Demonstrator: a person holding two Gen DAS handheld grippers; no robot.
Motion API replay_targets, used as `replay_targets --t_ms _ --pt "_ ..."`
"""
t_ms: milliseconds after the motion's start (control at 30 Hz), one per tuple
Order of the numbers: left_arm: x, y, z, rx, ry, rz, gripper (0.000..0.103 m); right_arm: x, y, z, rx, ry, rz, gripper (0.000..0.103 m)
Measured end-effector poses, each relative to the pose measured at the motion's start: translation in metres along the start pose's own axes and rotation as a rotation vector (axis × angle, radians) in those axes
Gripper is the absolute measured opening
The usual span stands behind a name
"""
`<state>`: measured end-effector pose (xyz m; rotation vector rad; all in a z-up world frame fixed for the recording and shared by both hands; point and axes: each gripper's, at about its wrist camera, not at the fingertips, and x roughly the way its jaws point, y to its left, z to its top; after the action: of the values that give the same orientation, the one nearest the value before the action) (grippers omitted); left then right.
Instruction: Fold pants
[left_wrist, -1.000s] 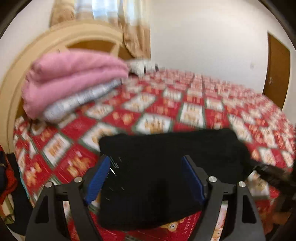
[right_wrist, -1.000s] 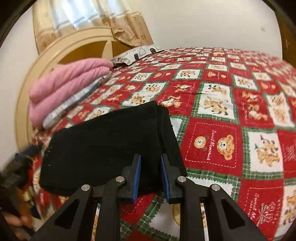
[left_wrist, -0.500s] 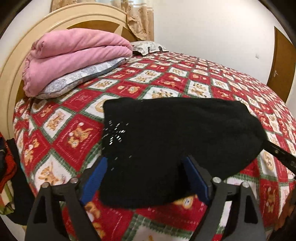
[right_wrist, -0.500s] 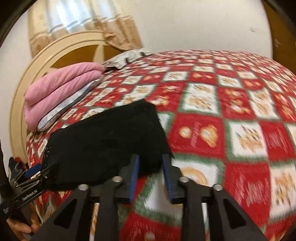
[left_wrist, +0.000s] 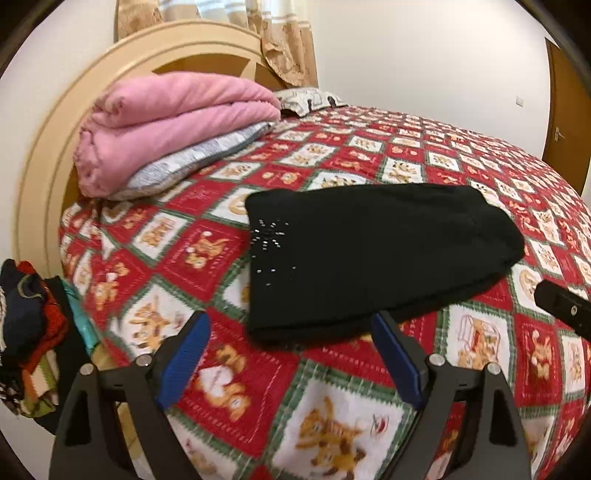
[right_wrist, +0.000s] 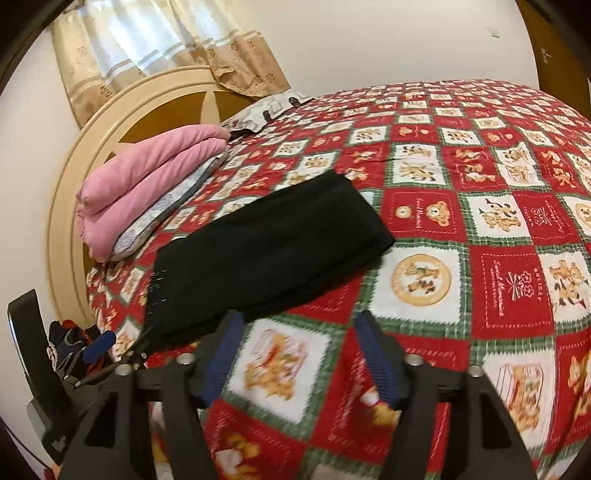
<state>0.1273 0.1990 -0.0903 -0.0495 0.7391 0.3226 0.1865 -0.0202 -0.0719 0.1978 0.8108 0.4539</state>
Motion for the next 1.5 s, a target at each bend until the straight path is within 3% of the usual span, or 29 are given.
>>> replay_targets --t_ms 300,633,833,1033,1500 --pt "-0.05 0.008 0.003 0.015 -0.103 0.001 0.101 -0.046 0.037 -0.016 -0.083 -0.05 -0.029 0.067" --pt "-0.089 0.007 0.002 -0.01 -0.168 0.017 0.103 -0.109 0.06 -0.024 -0.144 -0.234 -0.098 0.069" --pt "-0.104 0.007 0.002 -0.025 -0.206 -0.008 0.103 -0.139 0.062 -0.038 -0.086 -0.357 -0.102 0.077" --pt "-0.116 0.007 0.0 -0.029 -0.251 0.023 0.103 -0.142 0.079 -0.044 -0.159 -0.348 -0.114 0.077" --pt "-0.138 0.001 0.005 0.011 -0.306 0.018 0.103 -0.161 0.058 -0.036 -0.078 -0.387 -0.13 0.077"
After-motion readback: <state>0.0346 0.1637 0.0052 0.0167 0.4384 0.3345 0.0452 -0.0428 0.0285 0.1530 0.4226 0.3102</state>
